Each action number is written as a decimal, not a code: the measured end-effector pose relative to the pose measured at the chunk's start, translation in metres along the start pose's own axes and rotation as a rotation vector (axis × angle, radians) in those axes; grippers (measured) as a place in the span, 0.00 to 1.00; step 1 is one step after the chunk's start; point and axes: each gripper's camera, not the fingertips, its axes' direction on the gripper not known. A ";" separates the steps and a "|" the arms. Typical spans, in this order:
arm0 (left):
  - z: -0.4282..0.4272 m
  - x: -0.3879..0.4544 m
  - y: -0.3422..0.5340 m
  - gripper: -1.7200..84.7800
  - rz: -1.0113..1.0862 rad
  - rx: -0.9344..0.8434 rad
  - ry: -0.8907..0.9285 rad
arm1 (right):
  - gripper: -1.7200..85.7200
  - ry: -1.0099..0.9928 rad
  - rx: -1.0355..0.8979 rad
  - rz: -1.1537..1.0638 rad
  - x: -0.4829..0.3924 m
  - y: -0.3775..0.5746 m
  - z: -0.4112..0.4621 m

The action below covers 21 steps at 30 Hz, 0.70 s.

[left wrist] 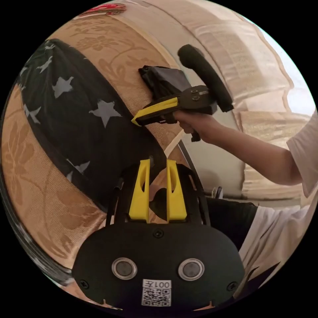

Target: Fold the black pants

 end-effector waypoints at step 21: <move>0.126 0.090 0.069 0.06 -0.380 0.163 -0.434 | 0.03 -0.546 0.025 0.060 0.083 -0.013 -0.077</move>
